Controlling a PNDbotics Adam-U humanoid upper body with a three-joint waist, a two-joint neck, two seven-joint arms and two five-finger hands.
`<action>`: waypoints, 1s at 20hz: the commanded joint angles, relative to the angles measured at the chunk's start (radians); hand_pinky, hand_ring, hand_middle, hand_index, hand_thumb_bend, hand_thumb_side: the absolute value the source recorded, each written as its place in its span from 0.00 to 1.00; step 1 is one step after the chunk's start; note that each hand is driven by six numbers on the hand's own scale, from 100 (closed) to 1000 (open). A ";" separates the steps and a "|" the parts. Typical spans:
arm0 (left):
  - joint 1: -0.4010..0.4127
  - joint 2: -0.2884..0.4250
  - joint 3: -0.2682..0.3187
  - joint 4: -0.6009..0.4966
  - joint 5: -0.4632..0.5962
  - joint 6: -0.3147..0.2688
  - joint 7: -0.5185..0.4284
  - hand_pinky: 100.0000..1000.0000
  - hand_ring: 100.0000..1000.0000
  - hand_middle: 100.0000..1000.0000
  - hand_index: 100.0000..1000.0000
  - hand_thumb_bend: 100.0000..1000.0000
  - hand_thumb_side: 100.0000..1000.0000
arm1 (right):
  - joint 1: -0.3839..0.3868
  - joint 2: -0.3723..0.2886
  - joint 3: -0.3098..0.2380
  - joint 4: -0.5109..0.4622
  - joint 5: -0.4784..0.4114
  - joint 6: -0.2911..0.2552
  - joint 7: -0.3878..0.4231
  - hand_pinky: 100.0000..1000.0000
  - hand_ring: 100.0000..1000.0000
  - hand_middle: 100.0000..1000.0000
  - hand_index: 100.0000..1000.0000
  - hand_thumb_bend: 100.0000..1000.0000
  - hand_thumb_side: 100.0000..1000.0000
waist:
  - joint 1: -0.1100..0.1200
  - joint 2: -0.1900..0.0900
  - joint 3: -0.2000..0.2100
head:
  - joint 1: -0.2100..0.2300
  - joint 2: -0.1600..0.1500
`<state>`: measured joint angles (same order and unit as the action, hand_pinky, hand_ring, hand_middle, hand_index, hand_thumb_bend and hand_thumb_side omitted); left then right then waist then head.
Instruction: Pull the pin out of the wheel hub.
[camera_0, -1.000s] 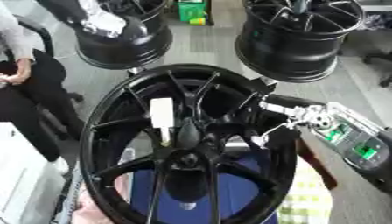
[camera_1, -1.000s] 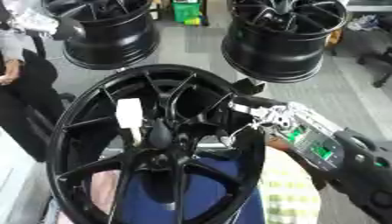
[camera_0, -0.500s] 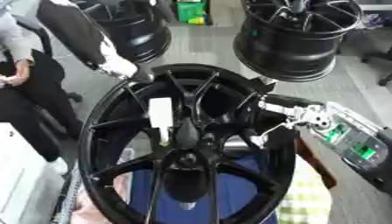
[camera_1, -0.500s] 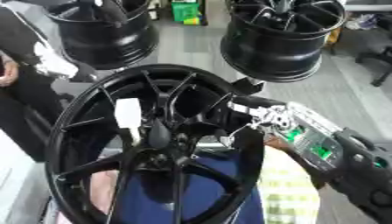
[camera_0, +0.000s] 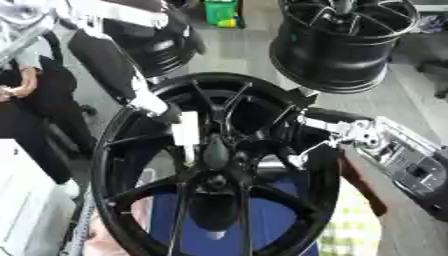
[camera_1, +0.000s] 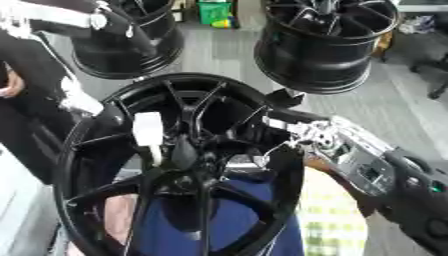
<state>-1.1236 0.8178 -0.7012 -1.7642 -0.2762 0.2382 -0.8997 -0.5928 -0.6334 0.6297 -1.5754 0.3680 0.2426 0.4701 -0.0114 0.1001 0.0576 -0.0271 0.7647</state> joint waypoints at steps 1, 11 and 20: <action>-0.005 0.012 -0.005 0.036 -0.044 -0.015 -0.007 0.88 0.91 0.83 0.93 0.54 0.46 | -0.013 -0.010 -0.001 -0.013 -0.001 0.001 0.000 0.78 0.67 0.57 0.68 0.00 0.10 | 0.000 -0.008 0.000 | 0.005 0.005; 0.031 -0.021 -0.040 0.129 -0.063 -0.063 -0.007 0.88 0.91 0.84 0.94 0.55 0.49 | -0.014 -0.004 0.001 -0.015 -0.001 0.002 -0.001 0.78 0.67 0.57 0.68 0.00 0.10 | -0.001 -0.002 -0.006 | 0.014 0.005; 0.041 -0.030 -0.071 0.141 -0.033 -0.085 -0.007 0.88 0.91 0.83 0.93 0.56 0.29 | -0.013 0.002 0.000 -0.017 0.001 0.002 -0.005 0.78 0.66 0.57 0.68 0.00 0.11 | -0.001 -0.001 -0.009 | 0.017 0.005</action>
<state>-1.0657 0.7807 -0.7786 -1.6197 -0.3185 0.1580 -0.9064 -0.5971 -0.6275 0.6289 -1.5787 0.3679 0.2445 0.4670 -0.0139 0.1095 0.0488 -0.0120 0.7647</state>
